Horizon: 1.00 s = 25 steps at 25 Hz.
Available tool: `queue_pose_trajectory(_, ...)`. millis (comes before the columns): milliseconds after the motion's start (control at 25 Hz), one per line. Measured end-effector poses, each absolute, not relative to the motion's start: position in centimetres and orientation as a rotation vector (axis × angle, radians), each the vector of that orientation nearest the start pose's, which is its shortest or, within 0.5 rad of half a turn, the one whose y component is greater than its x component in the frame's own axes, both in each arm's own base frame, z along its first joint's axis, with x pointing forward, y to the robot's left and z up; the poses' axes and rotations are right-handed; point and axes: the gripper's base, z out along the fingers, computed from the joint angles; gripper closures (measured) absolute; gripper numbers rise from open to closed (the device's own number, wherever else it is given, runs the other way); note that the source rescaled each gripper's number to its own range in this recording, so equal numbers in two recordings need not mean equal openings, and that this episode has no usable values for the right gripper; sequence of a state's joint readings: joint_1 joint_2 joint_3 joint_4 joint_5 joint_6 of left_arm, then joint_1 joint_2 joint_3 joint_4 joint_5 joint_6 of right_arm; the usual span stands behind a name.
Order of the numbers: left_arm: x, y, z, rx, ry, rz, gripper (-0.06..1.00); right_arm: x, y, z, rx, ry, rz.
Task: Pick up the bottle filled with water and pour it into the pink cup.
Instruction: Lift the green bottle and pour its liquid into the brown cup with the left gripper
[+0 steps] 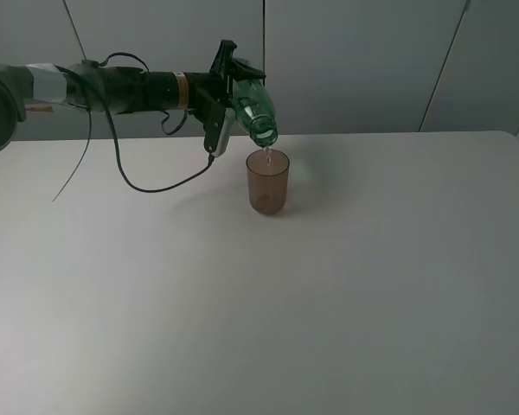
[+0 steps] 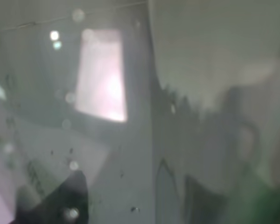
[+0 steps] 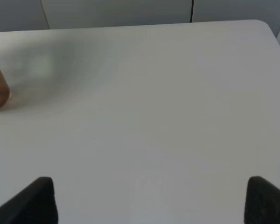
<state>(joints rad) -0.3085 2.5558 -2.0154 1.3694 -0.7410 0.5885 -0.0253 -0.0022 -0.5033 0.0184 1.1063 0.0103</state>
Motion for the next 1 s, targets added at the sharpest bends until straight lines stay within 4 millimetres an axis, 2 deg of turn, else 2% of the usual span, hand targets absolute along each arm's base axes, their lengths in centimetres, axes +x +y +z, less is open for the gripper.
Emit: queue_pose_trajectory(1000, 51.32, -22.70, 14.02, 1.782, 0.312, 0.490, 0.94, -0.75, 0.17, 27.45, 0.036, 2.084, 0.013)
